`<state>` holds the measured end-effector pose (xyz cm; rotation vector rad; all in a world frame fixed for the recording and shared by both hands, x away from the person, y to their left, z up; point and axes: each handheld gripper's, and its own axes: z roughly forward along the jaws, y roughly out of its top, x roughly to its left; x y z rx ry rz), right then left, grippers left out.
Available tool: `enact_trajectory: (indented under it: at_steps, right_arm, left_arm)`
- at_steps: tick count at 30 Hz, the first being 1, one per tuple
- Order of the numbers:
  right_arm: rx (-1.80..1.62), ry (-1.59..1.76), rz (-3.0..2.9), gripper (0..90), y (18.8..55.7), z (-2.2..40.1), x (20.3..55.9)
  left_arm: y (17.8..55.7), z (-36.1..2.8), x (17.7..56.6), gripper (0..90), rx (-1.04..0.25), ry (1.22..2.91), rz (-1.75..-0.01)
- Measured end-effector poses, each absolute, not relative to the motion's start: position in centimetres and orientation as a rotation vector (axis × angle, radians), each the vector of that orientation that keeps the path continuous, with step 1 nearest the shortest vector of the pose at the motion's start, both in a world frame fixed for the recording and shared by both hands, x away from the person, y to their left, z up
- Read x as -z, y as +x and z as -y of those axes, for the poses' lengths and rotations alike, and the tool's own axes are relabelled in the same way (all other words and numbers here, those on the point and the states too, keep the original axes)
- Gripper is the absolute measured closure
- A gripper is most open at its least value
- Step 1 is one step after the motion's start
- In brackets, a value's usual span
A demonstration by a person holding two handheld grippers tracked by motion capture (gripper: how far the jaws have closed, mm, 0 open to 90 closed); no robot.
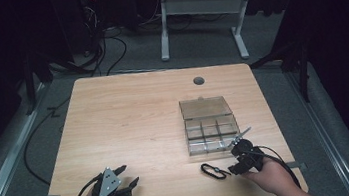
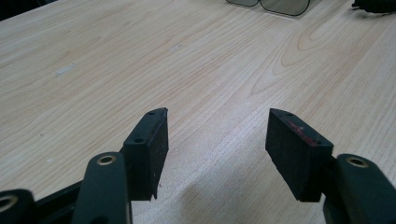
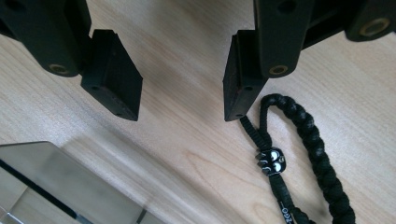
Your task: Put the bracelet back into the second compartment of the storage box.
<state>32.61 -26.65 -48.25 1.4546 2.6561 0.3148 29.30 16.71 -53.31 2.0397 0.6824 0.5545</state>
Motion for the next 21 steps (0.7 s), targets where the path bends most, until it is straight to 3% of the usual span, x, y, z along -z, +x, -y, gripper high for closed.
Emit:
enact_trajectory:
  at_steps: [14,21]
  right_arm:
    - [-0.099,1.433,-2.774,40.8,33.4,25.8,47.4]
    - [-0.172,1.374,-2.827,37.6,33.1,23.6,46.7]
  left_arm:
    - [29.3,-16.7,53.3,39.8,-0.552,2.042,-0.675]
    - [29.3,-16.6,53.3,39.8,-0.550,2.050,-0.671]
